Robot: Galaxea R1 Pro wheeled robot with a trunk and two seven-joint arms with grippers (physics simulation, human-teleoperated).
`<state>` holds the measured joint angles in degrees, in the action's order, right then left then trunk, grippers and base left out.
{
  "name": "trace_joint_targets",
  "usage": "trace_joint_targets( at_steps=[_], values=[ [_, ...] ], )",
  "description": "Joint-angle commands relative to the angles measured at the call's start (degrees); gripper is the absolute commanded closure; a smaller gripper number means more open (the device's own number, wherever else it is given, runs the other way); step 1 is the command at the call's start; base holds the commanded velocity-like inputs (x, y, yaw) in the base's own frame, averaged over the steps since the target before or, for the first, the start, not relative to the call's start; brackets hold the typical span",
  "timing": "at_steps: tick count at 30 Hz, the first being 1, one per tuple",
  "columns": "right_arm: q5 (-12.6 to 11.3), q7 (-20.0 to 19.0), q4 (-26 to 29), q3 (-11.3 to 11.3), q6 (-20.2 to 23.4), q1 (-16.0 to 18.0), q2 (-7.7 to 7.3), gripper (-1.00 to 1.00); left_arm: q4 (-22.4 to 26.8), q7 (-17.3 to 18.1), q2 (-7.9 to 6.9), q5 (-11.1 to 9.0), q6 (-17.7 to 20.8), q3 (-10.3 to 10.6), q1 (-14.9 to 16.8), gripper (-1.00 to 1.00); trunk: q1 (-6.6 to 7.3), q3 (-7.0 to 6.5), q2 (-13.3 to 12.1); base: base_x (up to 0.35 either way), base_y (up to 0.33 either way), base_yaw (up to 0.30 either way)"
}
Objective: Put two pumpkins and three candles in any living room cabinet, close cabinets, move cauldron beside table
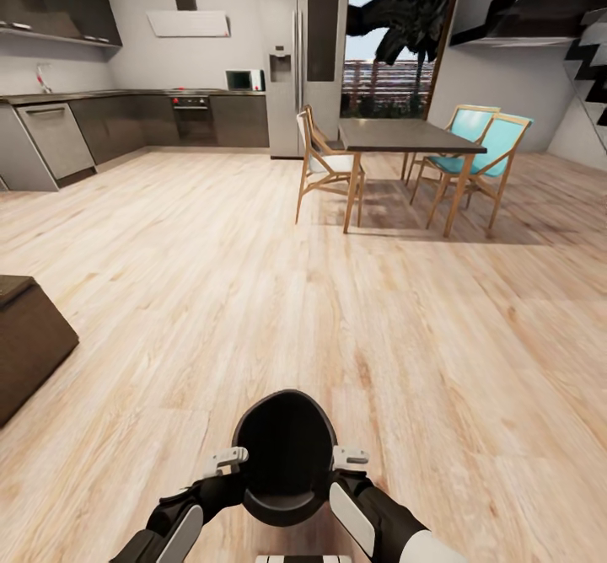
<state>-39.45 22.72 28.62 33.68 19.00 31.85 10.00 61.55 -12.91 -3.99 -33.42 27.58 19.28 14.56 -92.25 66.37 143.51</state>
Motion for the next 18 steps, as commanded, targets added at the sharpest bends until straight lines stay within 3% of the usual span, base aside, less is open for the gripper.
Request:
trace_joint_targets(
  at_steps=[1, 18],
  values=[
    [0.61, 0.42, 1.25, -0.54, 0.03, 0.06, 0.0, 1.0, 0.16, 0.29, 0.21, -2.79, -0.17, 0.22, 0.03, 1.0, 0.04, -0.18, 0.01, 0.0, 0.0, 0.0],
    [0.68, 0.45, 1.26, -0.55, -0.17, 0.06, 0.0, 1.0, 0.3, 0.33, 0.65, -2.79, 0.75, 0.23, 0.03, 1.0, 0.48, -3.95, -0.22, -0.015, 0.0, 0.0]
  ],
)
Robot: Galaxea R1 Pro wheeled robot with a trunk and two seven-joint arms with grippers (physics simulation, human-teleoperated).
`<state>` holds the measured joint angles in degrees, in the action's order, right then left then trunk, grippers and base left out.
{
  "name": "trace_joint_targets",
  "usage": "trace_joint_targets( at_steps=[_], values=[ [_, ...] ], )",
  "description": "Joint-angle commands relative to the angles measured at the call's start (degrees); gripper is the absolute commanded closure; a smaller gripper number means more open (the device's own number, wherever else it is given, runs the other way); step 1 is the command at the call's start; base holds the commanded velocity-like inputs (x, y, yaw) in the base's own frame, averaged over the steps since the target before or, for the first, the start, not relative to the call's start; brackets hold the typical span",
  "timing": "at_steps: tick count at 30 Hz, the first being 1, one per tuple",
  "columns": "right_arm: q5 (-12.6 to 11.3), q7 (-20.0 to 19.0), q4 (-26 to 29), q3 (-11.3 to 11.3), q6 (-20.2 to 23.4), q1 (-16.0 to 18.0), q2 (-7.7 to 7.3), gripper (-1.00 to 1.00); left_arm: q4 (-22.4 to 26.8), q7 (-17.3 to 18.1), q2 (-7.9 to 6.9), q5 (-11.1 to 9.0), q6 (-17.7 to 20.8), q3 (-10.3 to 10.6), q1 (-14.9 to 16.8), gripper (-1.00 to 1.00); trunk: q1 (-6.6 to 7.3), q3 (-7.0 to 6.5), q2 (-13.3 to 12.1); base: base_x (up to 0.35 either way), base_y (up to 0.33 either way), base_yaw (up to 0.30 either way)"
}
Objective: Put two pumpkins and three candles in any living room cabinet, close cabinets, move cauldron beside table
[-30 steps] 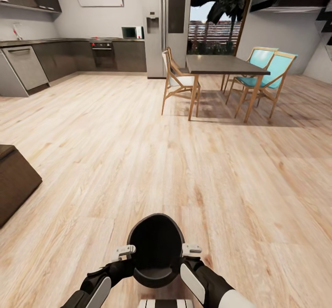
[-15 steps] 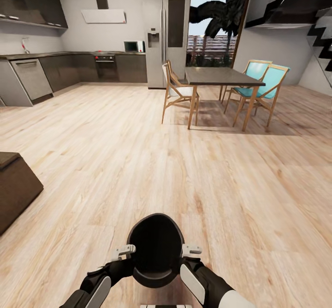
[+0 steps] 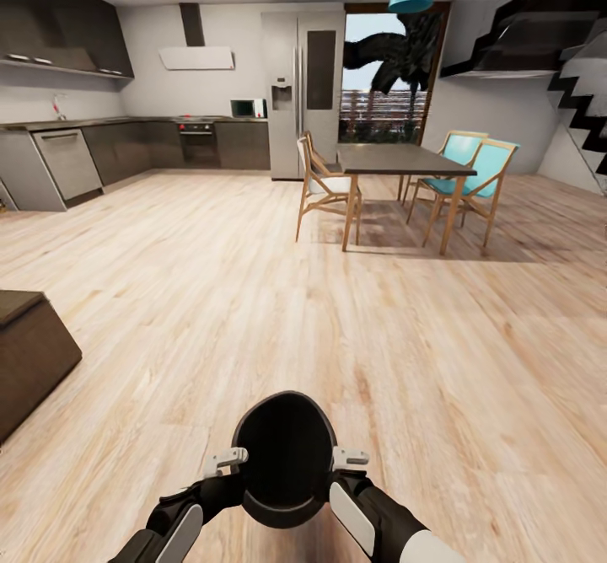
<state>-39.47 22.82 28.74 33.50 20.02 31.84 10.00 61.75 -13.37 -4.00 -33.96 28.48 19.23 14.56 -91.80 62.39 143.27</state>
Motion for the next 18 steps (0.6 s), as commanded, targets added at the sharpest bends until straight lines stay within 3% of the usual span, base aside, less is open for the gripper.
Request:
trace_joint_targets(
  at_steps=[1, 4, 13, 18],
  values=[
    [0.7, 0.33, 1.14, -0.37, -1.2, 0.07, 0.0, 1.0, 0.12, 0.79, 0.66, -2.25, -0.13, 0.29, 0.03, 1.0, 0.06, -0.18, 0.01, -0.15, 0.0, -0.016],
    [0.65, 0.33, 1.15, -0.37, -1.21, 0.07, 0.0, 1.0, 0.12, 0.8, 0.66, -2.25, -0.1, 0.28, 0.03, 1.0, 0.14, -0.84, -0.04, -0.226, 0.0, -0.131],
    [0.3, 0.3, 1.14, -0.46, -1.13, 0.07, 0.0, 1.0, 1.01, 0.8, 0.66, -2.33, -0.09, 0.29, 0.03, 1.0, 2.12, -2.46, -3.65, -0.287, 0.0, -0.261],
    [0.27, 0.31, 1.14, -0.46, -1.13, 0.07, 0.0, 1.0, 1.13, 0.8, 0.66, -2.34, -0.11, 0.29, 0.03, 1.0, 3.21, -3.36, -5.65, -0.111, 0.0, -0.278]
  ],
)
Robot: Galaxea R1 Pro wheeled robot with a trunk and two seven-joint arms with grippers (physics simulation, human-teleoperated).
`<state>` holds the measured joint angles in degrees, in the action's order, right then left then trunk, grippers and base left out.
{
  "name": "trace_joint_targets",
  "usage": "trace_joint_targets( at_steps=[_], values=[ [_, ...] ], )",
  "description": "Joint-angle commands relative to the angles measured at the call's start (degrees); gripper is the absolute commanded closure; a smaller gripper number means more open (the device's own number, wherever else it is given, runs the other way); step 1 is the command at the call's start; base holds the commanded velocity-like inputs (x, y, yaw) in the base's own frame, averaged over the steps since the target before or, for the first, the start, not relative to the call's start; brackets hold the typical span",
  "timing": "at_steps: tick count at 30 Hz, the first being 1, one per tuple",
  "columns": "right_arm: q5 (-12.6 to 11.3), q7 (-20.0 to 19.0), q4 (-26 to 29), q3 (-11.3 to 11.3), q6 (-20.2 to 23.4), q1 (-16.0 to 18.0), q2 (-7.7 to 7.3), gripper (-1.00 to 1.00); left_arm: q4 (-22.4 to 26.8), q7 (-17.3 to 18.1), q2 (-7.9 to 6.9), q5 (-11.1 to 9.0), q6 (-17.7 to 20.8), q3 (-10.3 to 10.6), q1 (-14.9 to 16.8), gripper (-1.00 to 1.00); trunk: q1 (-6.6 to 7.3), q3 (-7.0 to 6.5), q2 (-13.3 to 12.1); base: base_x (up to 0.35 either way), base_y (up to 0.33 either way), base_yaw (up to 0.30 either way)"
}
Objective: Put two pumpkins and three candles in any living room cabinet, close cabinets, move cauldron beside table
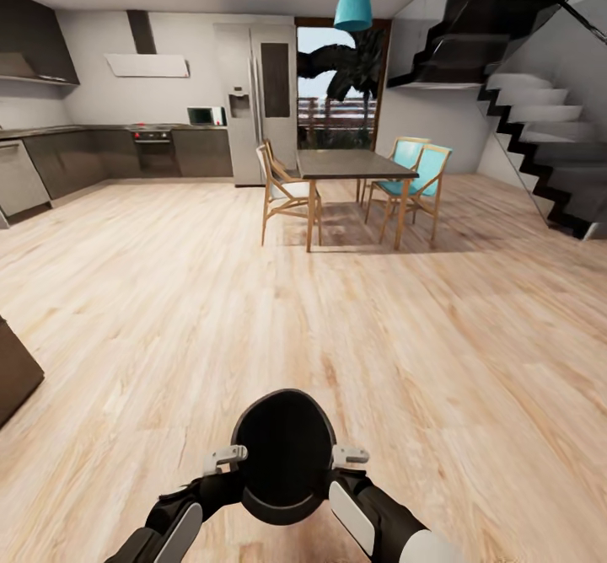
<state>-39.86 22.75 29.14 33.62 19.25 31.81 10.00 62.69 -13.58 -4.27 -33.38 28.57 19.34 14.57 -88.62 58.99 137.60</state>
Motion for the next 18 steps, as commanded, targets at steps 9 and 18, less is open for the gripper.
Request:
trace_joint_targets(
  at_steps=[9, 18],
  values=[
    [0.66, 0.38, 0.74, -0.57, -0.36, 0.09, 0.0, 1.0, 0.64, 1.03, 0.6, -2.84, -0.62, -0.14, 0.02, 1.0, 0.25, -0.14, -0.39, -0.008, 0.0, -0.279],
    [0.73, 0.37, 0.74, -0.57, -0.36, 0.09, 0.0, 1.0, 0.68, 0.95, 0.51, -2.85, -0.59, -0.27, 0.02, 1.0, 0.25, -0.14, -0.39, 0.0, 0.0, -0.279]
  ],
)
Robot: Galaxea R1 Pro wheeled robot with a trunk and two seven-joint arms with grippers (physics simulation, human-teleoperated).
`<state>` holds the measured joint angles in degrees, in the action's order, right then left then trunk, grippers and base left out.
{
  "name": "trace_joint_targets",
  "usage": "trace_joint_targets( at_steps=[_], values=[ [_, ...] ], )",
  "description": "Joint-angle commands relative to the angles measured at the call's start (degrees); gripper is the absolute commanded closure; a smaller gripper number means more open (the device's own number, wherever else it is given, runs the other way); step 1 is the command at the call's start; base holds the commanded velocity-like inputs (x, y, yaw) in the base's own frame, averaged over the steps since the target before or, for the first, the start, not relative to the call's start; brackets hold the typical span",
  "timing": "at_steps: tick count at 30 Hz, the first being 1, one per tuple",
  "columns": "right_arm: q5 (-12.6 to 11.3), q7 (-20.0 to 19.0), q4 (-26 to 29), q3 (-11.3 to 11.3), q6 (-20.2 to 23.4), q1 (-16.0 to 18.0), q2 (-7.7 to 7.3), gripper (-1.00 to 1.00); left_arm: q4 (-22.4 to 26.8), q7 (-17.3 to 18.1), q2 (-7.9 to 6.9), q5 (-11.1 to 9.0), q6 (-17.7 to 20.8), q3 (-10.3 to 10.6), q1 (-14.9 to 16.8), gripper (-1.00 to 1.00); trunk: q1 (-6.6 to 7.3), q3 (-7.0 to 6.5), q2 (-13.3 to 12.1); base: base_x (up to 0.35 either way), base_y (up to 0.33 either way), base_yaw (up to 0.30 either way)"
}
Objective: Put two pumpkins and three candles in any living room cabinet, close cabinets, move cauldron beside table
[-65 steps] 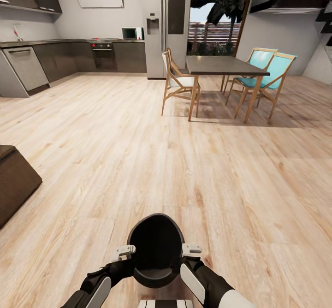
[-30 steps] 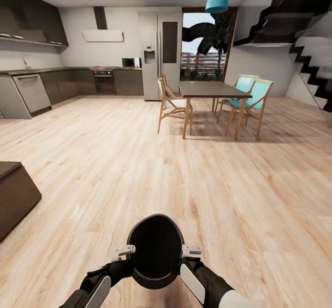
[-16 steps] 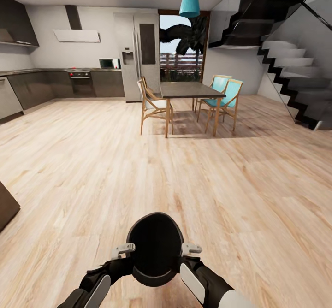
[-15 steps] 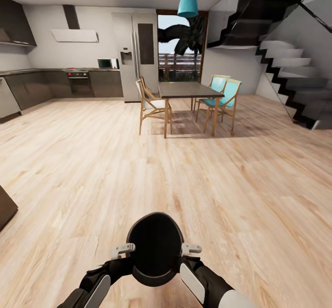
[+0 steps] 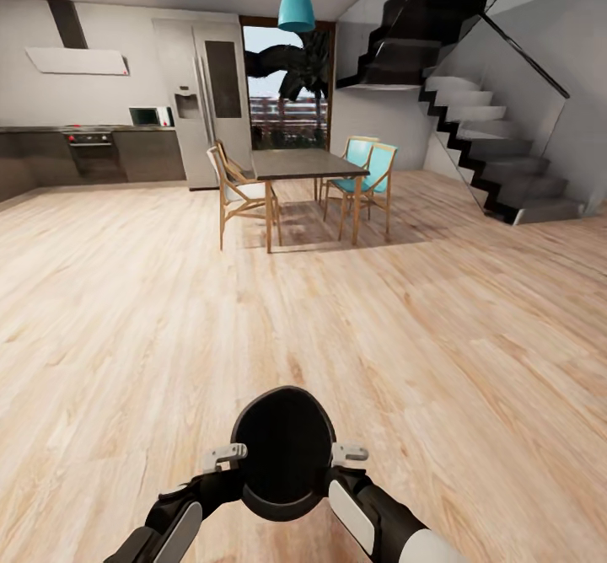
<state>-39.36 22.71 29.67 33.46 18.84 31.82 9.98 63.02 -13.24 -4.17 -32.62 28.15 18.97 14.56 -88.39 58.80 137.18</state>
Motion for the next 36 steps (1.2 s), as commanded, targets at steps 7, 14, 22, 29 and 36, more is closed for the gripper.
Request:
trace_joint_targets(
  at_steps=[7, 14, 22, 29, 36],
  values=[
    [0.25, 0.4, 0.22, -0.42, 0.05, 0.08, 0.01, 1.0, 0.35, 0.59, 0.43, -3.73, 0.07, -0.05, 0.03, 1.0, 0.02, 0.05, 0.03, 0.0, 0.0, -0.279],
    [0.25, 0.4, 0.22, -0.42, 0.05, 0.08, 0.01, 1.0, 0.35, 0.59, 0.47, -3.76, 0.06, -0.07, 0.03, 1.0, 0.02, 0.05, 0.03, 0.0, 0.0, -0.279],
    [0.25, 0.4, 0.22, -0.42, 0.05, 0.08, 0.01, 1.0, 0.35, 0.59, 0.47, -3.77, 0.11, -0.07, 0.03, 1.0, 0.02, 0.05, 0.03, 0.0, 0.0, -0.279],
    [0.24, 0.4, 0.22, -0.42, 0.05, 0.08, 0.01, 1.0, 0.35, 0.59, 0.47, -3.77, 0.14, -0.07, 0.03, 1.0, 0.02, 0.05, 0.03, -0.064, 0.0, -0.279],
    [0.25, 0.4, 0.22, -0.42, 0.05, 0.09, 0.01, 1.0, 0.35, 0.59, 0.47, -3.85, 0.11, -0.07, 0.03, 1.0, 0.02, 0.05, 0.03, -0.134, 0.0, -0.279]
  ],
)
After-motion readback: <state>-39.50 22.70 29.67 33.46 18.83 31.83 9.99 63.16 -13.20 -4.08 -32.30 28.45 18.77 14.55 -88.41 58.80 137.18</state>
